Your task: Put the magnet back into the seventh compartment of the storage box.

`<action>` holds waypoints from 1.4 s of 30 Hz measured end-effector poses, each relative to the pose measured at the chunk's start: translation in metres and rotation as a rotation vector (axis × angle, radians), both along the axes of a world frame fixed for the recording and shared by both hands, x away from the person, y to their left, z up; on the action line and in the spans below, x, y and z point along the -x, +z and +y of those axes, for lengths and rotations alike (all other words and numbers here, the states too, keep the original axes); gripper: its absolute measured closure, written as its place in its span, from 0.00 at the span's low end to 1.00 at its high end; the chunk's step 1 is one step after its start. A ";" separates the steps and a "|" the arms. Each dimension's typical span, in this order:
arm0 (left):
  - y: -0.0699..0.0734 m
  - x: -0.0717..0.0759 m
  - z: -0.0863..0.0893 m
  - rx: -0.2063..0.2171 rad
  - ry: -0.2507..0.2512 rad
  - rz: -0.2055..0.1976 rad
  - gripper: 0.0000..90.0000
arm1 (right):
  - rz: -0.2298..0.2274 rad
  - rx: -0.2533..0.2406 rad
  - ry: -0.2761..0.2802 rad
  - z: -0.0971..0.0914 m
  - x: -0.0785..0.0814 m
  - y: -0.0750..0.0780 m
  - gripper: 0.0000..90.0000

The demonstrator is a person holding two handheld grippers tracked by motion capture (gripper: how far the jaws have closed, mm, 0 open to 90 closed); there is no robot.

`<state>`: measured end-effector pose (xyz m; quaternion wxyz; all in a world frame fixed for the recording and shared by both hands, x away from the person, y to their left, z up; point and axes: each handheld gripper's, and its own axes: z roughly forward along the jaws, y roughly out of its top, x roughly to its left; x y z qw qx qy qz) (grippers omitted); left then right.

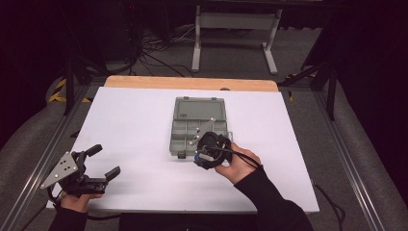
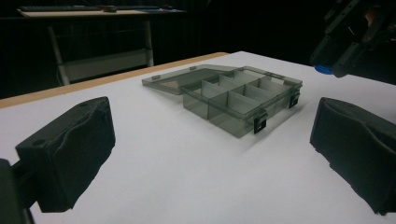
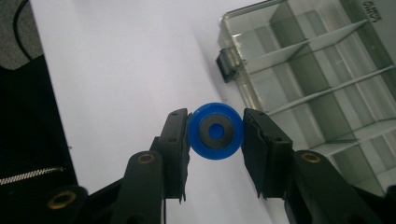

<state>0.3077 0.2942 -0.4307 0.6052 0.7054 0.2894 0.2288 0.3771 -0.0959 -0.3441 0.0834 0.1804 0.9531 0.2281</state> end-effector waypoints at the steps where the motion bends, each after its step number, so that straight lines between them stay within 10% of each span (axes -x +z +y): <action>1: 0.000 0.000 0.000 0.000 0.000 0.000 0.00 | -0.002 -0.001 -0.010 -0.001 -0.003 0.001 0.69; 42: -0.001 -0.001 0.001 0.001 -0.004 -0.001 0.00 | 0.012 0.016 -0.228 -0.016 -0.082 -0.034 0.68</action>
